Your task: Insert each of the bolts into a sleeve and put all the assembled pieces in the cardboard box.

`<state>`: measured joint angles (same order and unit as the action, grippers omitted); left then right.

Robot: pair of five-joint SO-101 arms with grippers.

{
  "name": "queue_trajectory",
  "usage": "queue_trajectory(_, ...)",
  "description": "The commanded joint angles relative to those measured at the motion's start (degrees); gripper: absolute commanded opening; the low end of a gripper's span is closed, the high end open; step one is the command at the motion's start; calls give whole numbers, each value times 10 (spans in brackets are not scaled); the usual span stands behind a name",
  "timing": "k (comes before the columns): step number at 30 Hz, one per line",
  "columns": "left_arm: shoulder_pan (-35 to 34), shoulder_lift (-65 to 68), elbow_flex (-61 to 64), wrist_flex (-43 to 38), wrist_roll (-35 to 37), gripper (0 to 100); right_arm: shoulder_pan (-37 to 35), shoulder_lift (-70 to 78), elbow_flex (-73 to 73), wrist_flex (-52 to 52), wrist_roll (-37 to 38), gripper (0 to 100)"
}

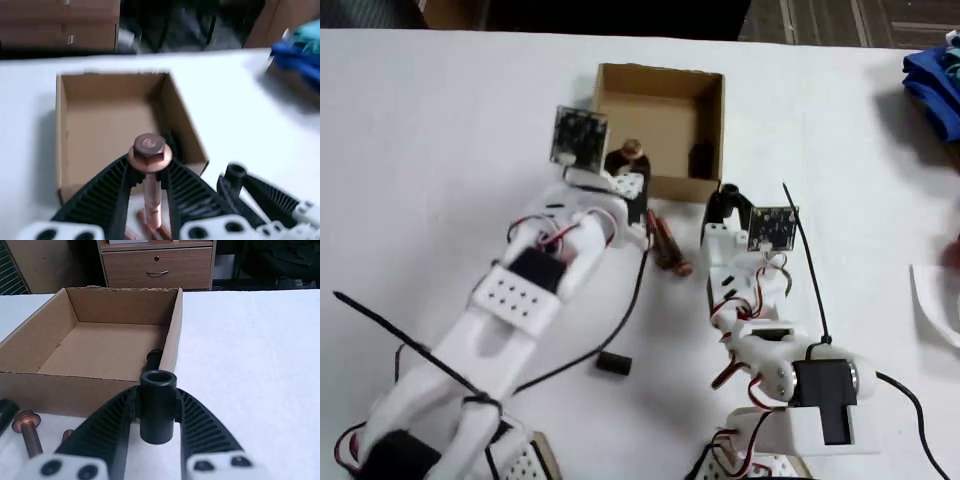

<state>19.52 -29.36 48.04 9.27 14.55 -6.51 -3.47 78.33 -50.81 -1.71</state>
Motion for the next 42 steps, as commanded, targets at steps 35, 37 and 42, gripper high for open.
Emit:
queue_trajectory(35, 63, 29, -81, -119, -1, 24, -87, 329, -78, -496, 144, 21)
queue_trajectory(37, 59, 40, -87, -119, -1, 24, -79, 284, -39, -495, 109, 21)
queue_trajectory(42, 62, 40, -90, -119, 0, 24, -51, 188, 45, -494, 57, 21)
